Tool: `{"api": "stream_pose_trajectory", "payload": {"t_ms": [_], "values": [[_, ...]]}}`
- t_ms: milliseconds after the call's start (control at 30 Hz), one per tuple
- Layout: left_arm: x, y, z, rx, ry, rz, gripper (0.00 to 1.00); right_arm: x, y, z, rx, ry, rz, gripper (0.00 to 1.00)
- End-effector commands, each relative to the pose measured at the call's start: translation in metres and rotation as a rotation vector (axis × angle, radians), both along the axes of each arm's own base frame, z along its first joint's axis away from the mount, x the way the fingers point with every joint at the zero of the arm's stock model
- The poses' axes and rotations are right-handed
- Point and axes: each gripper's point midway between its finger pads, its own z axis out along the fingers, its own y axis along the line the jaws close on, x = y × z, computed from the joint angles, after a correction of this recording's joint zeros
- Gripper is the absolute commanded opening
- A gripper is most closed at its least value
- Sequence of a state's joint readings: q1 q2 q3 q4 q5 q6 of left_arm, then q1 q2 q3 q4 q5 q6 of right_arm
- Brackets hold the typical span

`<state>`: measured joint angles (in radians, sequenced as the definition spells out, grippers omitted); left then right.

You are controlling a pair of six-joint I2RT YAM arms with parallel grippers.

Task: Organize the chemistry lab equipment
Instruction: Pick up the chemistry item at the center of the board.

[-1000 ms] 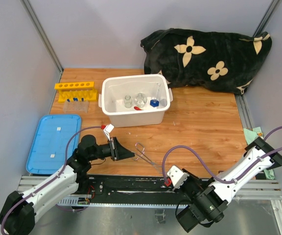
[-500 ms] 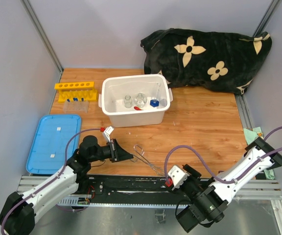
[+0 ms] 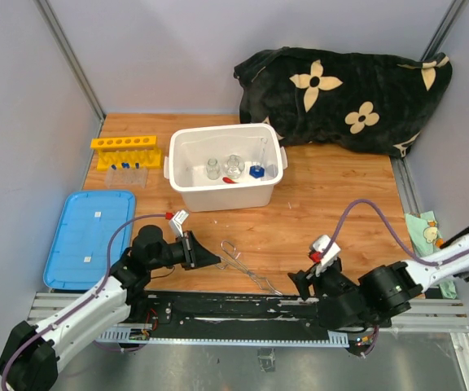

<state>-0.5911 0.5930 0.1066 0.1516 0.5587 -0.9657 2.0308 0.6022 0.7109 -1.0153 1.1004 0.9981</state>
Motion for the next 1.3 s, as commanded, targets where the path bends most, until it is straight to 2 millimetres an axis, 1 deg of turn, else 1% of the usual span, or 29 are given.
{"api": "stream_pose_trajectory", "payload": {"t_ms": [0,100,167,233,333,467,567,700,767,833,1033,1167,1267], "values": [[0.008,-0.004,0.022,-0.024,-0.073,-0.001,0.0,0.005,0.019,-0.023,-0.203,-0.003,0.06,0.72],[0.01,-0.005,0.024,-0.021,-0.083,-0.003,0.0,0.009,0.036,-0.049,-0.299,0.059,0.116,0.72],[0.011,-0.006,0.025,-0.017,-0.087,-0.006,0.0,0.009,0.053,-0.058,-0.273,0.097,0.166,0.72],[0.012,-0.006,0.027,-0.016,-0.092,-0.006,0.0,0.002,0.068,-0.066,-0.242,0.148,0.267,0.7],[0.013,-0.006,0.027,-0.013,-0.098,-0.004,0.0,-0.002,0.084,-0.065,-0.188,0.136,0.382,0.69],[0.014,-0.006,0.027,-0.013,-0.1,-0.005,0.0,0.003,0.094,-0.059,-0.197,0.048,0.449,0.63],[0.013,-0.007,0.025,-0.012,-0.096,-0.01,0.0,0.005,0.102,-0.062,-0.19,0.0,0.475,0.63],[0.013,-0.008,0.026,-0.015,-0.095,-0.012,0.0,0.004,0.113,-0.07,-0.192,0.001,0.508,0.6],[0.013,-0.007,0.027,-0.017,-0.097,-0.011,0.0,0.006,0.115,-0.077,-0.198,0.005,0.499,0.56],[0.013,-0.007,0.028,-0.018,-0.096,-0.007,0.0,0.009,0.114,-0.085,-0.199,0.004,0.485,0.55],[0.013,-0.007,0.03,-0.017,-0.096,-0.006,0.0,0.022,0.108,-0.096,-0.197,-0.003,0.413,0.5],[0.013,-0.007,0.03,-0.016,-0.095,-0.006,0.0,0.026,0.108,-0.096,-0.179,-0.013,0.393,0.48],[0.014,-0.007,0.03,-0.015,-0.094,-0.006,0.0,0.027,0.112,-0.096,-0.173,-0.017,0.397,0.48]]}}
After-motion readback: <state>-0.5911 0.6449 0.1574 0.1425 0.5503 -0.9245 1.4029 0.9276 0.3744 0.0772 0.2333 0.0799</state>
